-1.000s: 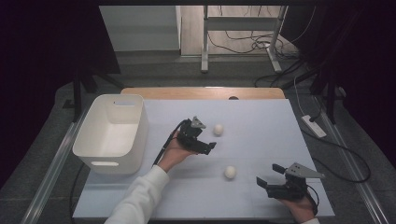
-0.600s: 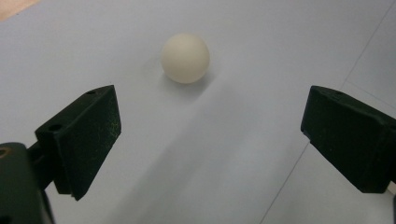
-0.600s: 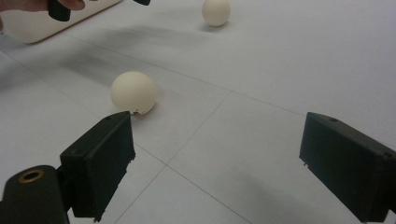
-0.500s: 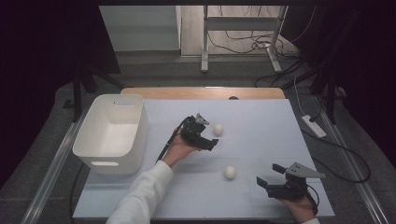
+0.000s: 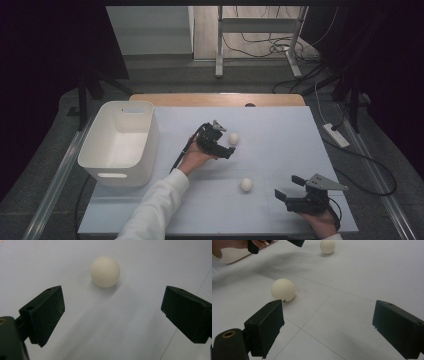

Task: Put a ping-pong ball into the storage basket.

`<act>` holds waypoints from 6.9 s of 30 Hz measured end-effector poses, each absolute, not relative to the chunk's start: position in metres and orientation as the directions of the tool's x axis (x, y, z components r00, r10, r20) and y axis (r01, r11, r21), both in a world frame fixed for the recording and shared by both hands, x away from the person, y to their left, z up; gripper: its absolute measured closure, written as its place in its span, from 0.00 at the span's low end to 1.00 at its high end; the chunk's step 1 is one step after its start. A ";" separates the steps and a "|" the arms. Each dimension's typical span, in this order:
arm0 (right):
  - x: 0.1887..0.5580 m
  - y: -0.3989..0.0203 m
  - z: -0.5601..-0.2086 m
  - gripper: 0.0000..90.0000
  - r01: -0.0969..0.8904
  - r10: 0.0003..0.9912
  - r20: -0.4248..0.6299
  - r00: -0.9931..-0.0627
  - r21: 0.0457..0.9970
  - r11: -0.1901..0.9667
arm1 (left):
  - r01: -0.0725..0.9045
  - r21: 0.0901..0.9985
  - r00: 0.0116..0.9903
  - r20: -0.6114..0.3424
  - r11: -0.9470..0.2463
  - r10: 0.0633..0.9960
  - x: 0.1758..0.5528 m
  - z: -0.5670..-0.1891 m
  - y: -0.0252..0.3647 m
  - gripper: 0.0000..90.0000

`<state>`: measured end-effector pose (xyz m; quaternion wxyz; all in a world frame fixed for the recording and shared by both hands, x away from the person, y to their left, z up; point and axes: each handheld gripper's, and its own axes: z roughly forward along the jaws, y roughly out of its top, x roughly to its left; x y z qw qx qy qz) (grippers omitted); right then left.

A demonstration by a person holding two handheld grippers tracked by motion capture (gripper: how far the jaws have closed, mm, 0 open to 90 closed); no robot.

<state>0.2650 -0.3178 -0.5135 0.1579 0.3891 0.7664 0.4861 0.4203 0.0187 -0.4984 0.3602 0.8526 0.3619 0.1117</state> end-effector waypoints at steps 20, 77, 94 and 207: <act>0.266 -0.319 -0.515 0.12 0.447 0.749 0.145 -0.646 0.867 0.218 | 0.570 0.676 0.698 -0.099 -0.467 0.709 0.439 -0.509 0.009 0.07; 0.266 -0.320 -0.516 0.12 0.453 0.750 0.147 -0.645 0.864 0.220 | 0.580 0.641 0.714 -0.104 -0.502 0.692 0.466 -0.519 -0.015 0.42; 0.266 -0.322 -0.515 0.12 0.449 0.750 0.148 -0.644 0.868 0.214 | 0.576 0.656 0.716 -0.117 -0.488 0.688 0.466 -0.514 -0.010 0.57; 0.266 -0.321 -0.514 0.12 0.447 0.758 0.138 -0.638 0.867 0.219 | 0.426 0.812 0.778 -0.103 -0.400 0.620 0.396 -0.443 0.041 0.57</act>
